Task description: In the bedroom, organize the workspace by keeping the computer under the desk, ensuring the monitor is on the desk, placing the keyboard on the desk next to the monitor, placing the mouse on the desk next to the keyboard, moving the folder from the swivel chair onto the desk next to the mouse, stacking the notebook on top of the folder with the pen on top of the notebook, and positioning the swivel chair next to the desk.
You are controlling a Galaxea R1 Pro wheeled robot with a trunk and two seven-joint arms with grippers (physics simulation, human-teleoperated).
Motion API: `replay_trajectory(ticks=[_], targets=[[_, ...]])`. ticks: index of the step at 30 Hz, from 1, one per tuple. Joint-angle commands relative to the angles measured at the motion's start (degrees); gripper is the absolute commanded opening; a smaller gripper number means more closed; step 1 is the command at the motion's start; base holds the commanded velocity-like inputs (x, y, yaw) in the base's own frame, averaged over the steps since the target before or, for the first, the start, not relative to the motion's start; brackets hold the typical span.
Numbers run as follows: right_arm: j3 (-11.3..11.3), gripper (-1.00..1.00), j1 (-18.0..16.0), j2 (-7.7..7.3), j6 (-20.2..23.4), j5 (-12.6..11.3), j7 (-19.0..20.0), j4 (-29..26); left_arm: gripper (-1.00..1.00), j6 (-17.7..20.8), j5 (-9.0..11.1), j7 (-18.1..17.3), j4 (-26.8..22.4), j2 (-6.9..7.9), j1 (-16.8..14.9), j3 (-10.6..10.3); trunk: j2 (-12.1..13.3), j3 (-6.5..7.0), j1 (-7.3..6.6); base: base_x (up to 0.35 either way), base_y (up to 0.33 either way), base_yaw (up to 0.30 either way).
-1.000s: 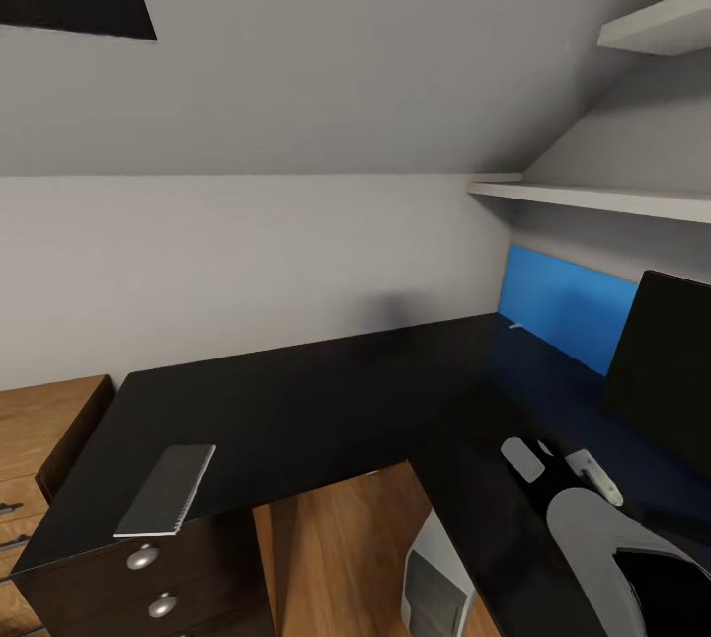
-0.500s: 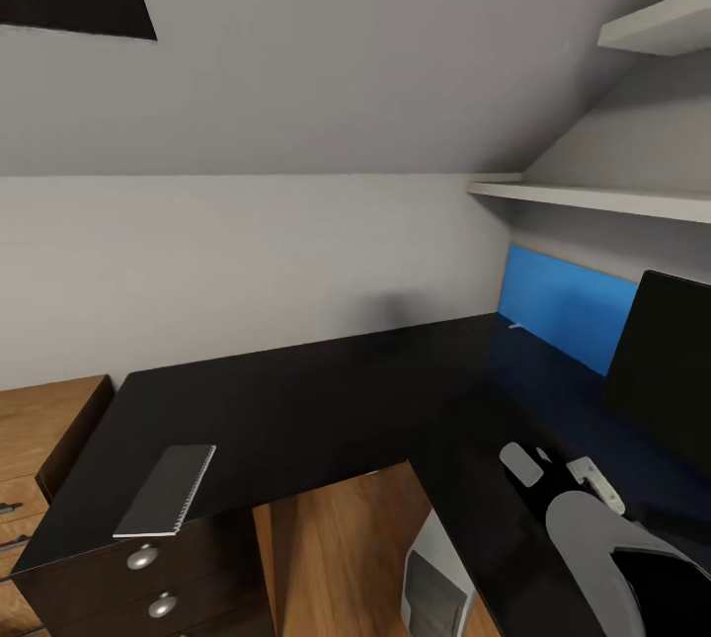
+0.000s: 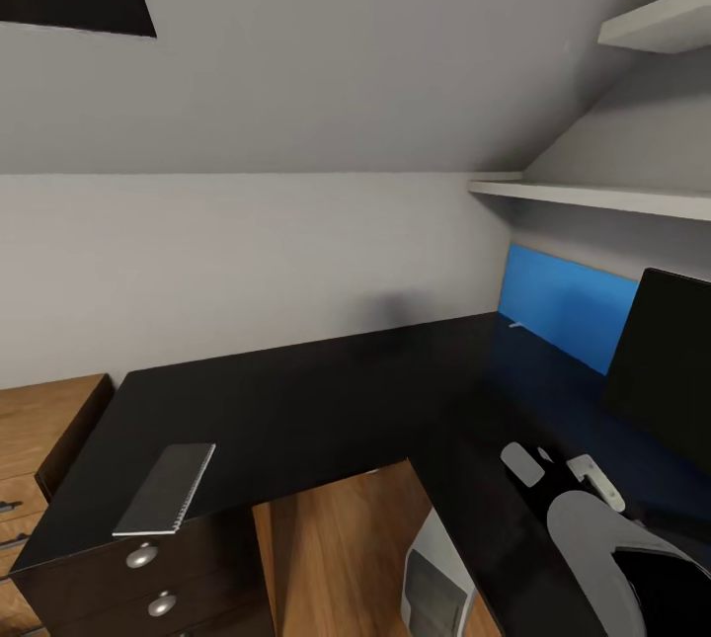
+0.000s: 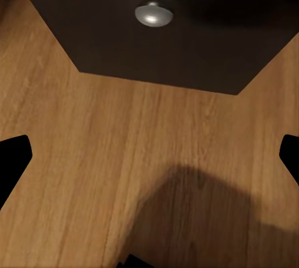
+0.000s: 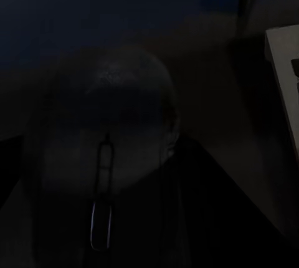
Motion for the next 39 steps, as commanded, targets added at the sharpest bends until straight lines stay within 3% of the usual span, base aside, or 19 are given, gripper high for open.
replay_trajectory(ticks=[1,15,16,39], targets=[[-0.15,-1.0,-0.02,0.03,-0.34,-0.32,0.01,-0.06,1.0,-0.14,0.21,0.42,-0.02,0.04,-0.03,-0.51,-0.45,-0.25,0.22,0.0,0.0,0.0],[-0.14,-1.0,-0.01,0.07,-0.27,-0.33,-0.07,-0.03,1.0,-0.06,0.3,0.42,-0.02,0.05,-0.03,-0.37,-0.85,-0.43,0.44,0.0,0.0,0.0],[-0.14,1.0,0.0,0.07,-0.27,-0.32,-0.07,-0.03,1.0,-0.06,0.3,0.42,-0.02,0.06,-0.03,-0.37,-0.85,-0.43,0.44,0.0,0.0,0.0],[0.1,1.0,0.0,0.33,-0.3,-0.07,-0.14,-0.56,1.0,-0.06,0.28,0.24,0.0,0.11,-0.03,-0.46,-0.85,-0.36,0.44,0.0,0.0,0.015]])
